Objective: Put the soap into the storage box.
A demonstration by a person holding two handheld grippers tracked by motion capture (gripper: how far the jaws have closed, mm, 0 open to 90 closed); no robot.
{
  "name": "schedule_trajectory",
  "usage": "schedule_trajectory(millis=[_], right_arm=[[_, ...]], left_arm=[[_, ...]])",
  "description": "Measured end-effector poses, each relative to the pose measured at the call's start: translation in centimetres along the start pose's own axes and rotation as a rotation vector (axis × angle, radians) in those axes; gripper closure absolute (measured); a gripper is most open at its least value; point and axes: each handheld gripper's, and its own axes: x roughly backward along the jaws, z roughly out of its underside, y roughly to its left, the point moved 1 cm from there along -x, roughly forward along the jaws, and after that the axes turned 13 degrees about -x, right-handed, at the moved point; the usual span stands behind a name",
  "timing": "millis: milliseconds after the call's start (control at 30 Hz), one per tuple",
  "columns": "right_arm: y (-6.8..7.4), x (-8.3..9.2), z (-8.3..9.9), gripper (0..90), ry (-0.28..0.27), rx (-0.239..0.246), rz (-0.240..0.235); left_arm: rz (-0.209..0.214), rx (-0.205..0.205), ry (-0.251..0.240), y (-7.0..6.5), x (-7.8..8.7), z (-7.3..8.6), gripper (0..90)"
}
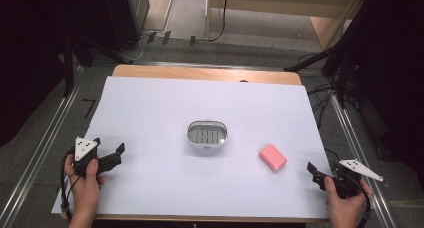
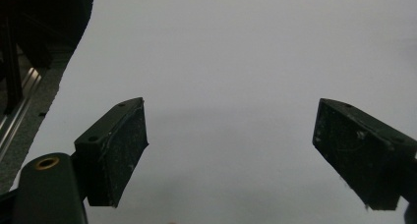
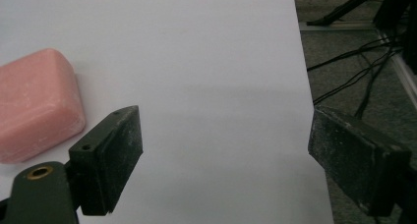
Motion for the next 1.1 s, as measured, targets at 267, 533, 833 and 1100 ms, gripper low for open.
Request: schedule_trajectory(millis=[267, 533, 833, 1100], right_arm=[[1.6, -0.2, -0.1, 24.9, 0.021, 0.093, 0.076], [2.8, -0.3, -1.8, 35.9, 0.137, 0.161, 0.042], [5.0, -0.7, -2.2, 21.9, 0.27, 0.233, 0.019], [6.0, -1.3, -2.6, 13.8, 0.348, 0.27, -0.013]], left_arm=[[0.001, -0.01, 0.011, -0.1, -0.1, 0.0, 14.0], [-0.002, -0.017, 0.0, -0.1, 0.0, 0.0, 14.0], [-0.005, -0.026, -0.006, -0.2, 0.1, 0.0, 14.0], [-0.01, -0.033, -0.016, -0.3, 0.1, 0.0, 14.0]])
